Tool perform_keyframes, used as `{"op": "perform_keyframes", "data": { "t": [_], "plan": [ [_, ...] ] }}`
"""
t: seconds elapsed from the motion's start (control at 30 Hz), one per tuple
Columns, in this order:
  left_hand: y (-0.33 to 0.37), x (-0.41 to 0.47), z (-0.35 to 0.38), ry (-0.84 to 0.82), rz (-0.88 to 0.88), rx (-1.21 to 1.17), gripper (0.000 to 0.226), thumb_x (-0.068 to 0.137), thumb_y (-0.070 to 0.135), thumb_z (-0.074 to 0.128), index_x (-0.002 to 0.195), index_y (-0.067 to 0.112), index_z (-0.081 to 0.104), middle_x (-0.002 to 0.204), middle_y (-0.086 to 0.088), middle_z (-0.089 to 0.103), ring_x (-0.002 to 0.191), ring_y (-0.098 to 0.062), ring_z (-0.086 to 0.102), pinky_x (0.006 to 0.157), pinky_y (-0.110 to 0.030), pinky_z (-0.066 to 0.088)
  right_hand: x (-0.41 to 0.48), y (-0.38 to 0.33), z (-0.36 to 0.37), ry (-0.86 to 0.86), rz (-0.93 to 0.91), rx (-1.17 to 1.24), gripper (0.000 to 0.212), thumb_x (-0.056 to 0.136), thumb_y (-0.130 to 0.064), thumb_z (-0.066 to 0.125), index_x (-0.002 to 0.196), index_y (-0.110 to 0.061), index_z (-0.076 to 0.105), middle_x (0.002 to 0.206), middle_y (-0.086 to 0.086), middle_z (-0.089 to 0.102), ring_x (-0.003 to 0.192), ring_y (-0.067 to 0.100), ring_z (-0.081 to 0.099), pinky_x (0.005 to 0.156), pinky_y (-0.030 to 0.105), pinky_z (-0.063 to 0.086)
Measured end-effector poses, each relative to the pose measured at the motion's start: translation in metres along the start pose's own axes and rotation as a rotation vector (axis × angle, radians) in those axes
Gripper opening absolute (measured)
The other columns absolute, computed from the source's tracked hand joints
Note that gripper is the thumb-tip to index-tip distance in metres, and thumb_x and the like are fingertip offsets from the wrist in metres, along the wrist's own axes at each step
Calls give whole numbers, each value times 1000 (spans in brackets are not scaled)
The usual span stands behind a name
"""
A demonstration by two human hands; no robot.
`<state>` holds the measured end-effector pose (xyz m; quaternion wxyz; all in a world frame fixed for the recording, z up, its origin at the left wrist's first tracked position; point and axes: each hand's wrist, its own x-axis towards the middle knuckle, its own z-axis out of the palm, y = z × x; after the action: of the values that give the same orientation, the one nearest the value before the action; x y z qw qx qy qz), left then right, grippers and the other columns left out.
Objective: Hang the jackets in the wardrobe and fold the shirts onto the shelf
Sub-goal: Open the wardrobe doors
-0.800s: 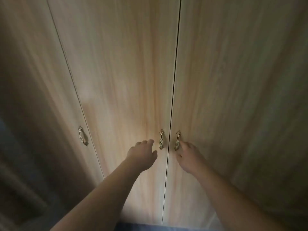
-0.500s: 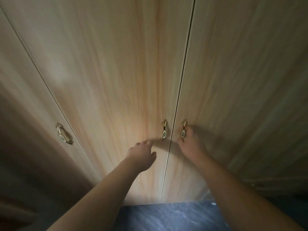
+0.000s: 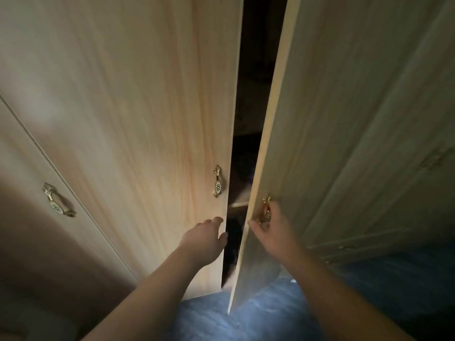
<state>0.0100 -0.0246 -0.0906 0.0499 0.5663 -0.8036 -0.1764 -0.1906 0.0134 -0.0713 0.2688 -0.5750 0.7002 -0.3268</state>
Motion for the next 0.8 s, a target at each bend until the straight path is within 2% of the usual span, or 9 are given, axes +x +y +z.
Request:
{"op": "perform_keyframes", "data": {
  "t": [0.13, 0.33, 0.4, 0.5, 0.57, 0.67, 0.73, 0.8],
  "plan": [
    [59, -24, 25, 17, 37, -28, 40, 97, 42, 42, 132, 23, 45, 124, -5, 62, 109, -29, 61, 89, -42, 52, -60, 36, -41, 41, -42, -29, 38, 82, -44, 74, 103, -28, 48, 96, -15, 63, 88, 4, 62, 74, 27, 49],
    [156, -75, 75, -70, 109, -2, 44, 93, 43, 43, 135, 29, 44, 128, -2, 59, 110, -26, 59, 91, -41, 51, -137, 97, -121, 156, 48, -81, 39, 80, -51, 70, 102, -27, 49, 101, -6, 61, 91, 14, 61, 79, 38, 53],
    [181, -84, 82, -69, 138, 5, 45, 95, 42, 42, 137, 29, 42, 131, -1, 59, 111, -25, 59, 91, -40, 51, -155, 116, -152, 176, 98, -61, 37, 82, -41, 71, 107, -22, 52, 104, -4, 63, 95, 16, 63, 82, 38, 54],
    [214, -88, 85, -37, 186, 16, 47, 96, 42, 42, 141, 30, 38, 137, -2, 55, 113, -24, 59, 93, -39, 51, -170, 138, -199, 177, 182, -31, 31, 85, -26, 70, 110, -20, 52, 101, -4, 63, 94, 15, 63, 81, 32, 51],
    [234, -85, 83, -9, 221, 5, 51, 94, 42, 40, 145, 33, 33, 143, -3, 51, 117, -23, 58, 95, -39, 51, -172, 150, -221, 174, 236, -50, 37, 85, -27, 67, 118, -20, 51, 106, -2, 65, 99, 18, 63, 88, 39, 53],
    [255, -80, 79, 27, 262, -15, 46, 92, 42, 40, 137, 35, 37, 128, -2, 57, 108, -22, 59, 89, -39, 51, -176, 159, -236, 184, 317, -41, 32, 88, -24, 62, 117, -17, 51, 105, 2, 65, 96, 21, 64, 89, 46, 54],
    [257, -77, 77, 39, 269, -6, 43, 93, 42, 40, 135, 35, 39, 126, 0, 57, 105, -21, 59, 87, -38, 52, -186, 152, -235, 261, 294, -5, 20, 88, -20, 60, 106, -17, 51, 99, 1, 62, 92, 20, 63, 84, 42, 54],
    [253, -74, 76, 59, 273, 4, 43, 94, 42, 42, 137, 36, 39, 130, 3, 55, 108, -20, 59, 86, -36, 51, -206, 141, -225, 422, 194, 25, 26, 85, -13, 60, 107, -20, 48, 105, -5, 54, 98, 16, 57, 84, 33, 48]
  ]
}}
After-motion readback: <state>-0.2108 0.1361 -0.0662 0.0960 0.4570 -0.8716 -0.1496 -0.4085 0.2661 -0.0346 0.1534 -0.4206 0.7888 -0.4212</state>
